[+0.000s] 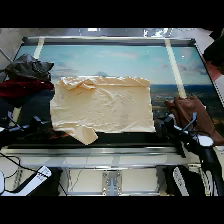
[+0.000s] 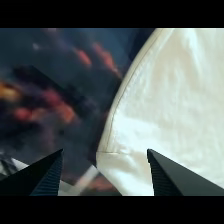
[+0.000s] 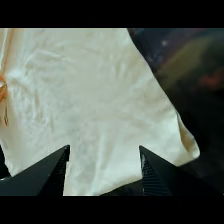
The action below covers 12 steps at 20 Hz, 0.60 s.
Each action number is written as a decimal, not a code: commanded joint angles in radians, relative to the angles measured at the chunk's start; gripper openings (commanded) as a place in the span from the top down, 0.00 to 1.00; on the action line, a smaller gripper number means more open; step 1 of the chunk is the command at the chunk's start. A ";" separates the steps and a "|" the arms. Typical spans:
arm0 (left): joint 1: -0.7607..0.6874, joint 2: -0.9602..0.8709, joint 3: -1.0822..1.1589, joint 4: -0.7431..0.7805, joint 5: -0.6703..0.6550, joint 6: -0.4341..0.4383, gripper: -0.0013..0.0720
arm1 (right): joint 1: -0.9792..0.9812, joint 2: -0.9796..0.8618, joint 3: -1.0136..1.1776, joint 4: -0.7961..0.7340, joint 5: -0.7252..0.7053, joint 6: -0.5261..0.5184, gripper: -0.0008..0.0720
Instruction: Fold the shirts.
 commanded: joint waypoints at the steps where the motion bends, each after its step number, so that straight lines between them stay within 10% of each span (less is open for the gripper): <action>1: 0.007 -0.094 -0.045 -0.187 0.029 0.105 0.22 | -0.003 0.031 -0.107 0.113 -0.023 -0.024 0.31; 8: -0.121 -0.255 -0.044 -0.357 0.040 0.228 0.34 | -0.003 0.031 -0.061 0.116 -0.013 -0.024 0.32; 9: -0.130 -0.254 -0.044 -0.383 0.038 0.228 0.42 | -0.003 0.031 -0.054 0.111 -0.001 -0.024 0.32; 11: -0.130 -0.245 -0.039 -0.433 0.008 0.270 0.97 | -0.003 0.031 -0.056 0.102 0.059 -0.014 0.32; 12: -0.130 -0.235 -0.035 -0.439 -0.007 0.295 0.96 | -0.002 0.031 -0.059 0.081 0.103 0.010 0.32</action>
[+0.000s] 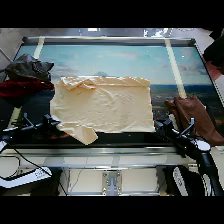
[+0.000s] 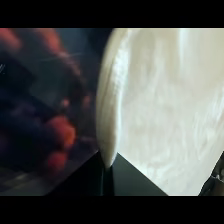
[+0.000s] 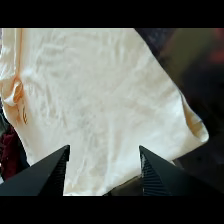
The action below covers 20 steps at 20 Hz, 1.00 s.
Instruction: Fold the shirts.
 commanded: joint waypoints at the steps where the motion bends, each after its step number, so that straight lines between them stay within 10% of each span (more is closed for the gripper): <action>1: -0.016 0.012 0.010 -0.085 -0.051 0.060 0.96 | 0.005 0.001 0.001 -0.070 0.119 0.071 0.32; 9: -0.016 0.129 0.011 -0.085 -0.053 0.060 0.96 | 0.251 -0.036 0.001 -0.209 -0.217 0.464 0.39; 17: -0.016 0.132 0.011 -0.084 -0.050 0.059 0.96 | 0.424 -0.253 0.005 -0.150 -0.472 0.495 0.39; 20: -0.016 0.132 0.011 -0.085 -0.037 0.060 0.96 | 0.424 -0.253 0.010 -0.115 -0.592 0.495 0.65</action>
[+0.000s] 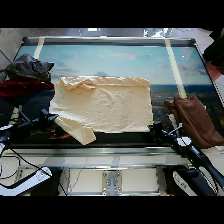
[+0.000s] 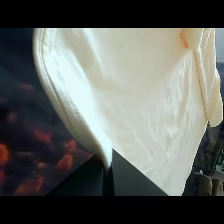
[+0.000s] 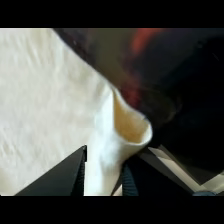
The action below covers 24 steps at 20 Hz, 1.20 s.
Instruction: Fold the shirts.
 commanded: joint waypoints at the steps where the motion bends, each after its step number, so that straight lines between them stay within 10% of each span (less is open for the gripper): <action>1: -0.001 0.001 0.002 0.000 0.023 0.001 0.96 | 0.016 -0.017 0.012 0.027 -0.150 0.007 0.65; 3: -0.001 0.001 0.010 0.000 0.030 0.002 0.96 | 0.016 -0.017 0.041 0.008 -0.192 -0.002 0.96; 9: 0.031 0.175 0.185 0.000 -0.118 0.000 0.96 | 0.014 0.058 0.393 -0.187 0.071 -0.528 0.97; 19: 0.119 0.494 1.024 0.021 -0.409 -0.221 0.96 | 0.014 0.405 1.287 -0.740 0.603 -0.298 0.97; 24: -0.010 0.480 1.354 0.523 -0.409 -0.365 0.96 | 0.014 0.377 1.489 -0.805 0.657 -0.298 0.97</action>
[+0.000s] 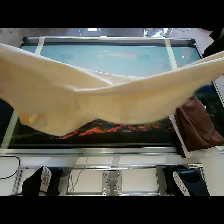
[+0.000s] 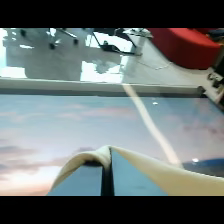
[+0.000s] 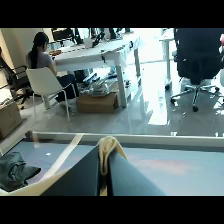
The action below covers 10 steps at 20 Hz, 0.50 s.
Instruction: Fold the shirts.
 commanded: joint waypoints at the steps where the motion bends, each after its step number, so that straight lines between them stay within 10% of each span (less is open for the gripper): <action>1: -0.106 -0.001 0.182 0.391 -0.006 -0.114 0.97 | 0.000 -0.015 0.113 -0.104 0.078 0.014 0.97; 10: -0.389 -0.497 0.182 0.451 -0.019 -0.142 0.97 | 0.000 -0.407 0.006 -0.329 0.229 0.053 0.97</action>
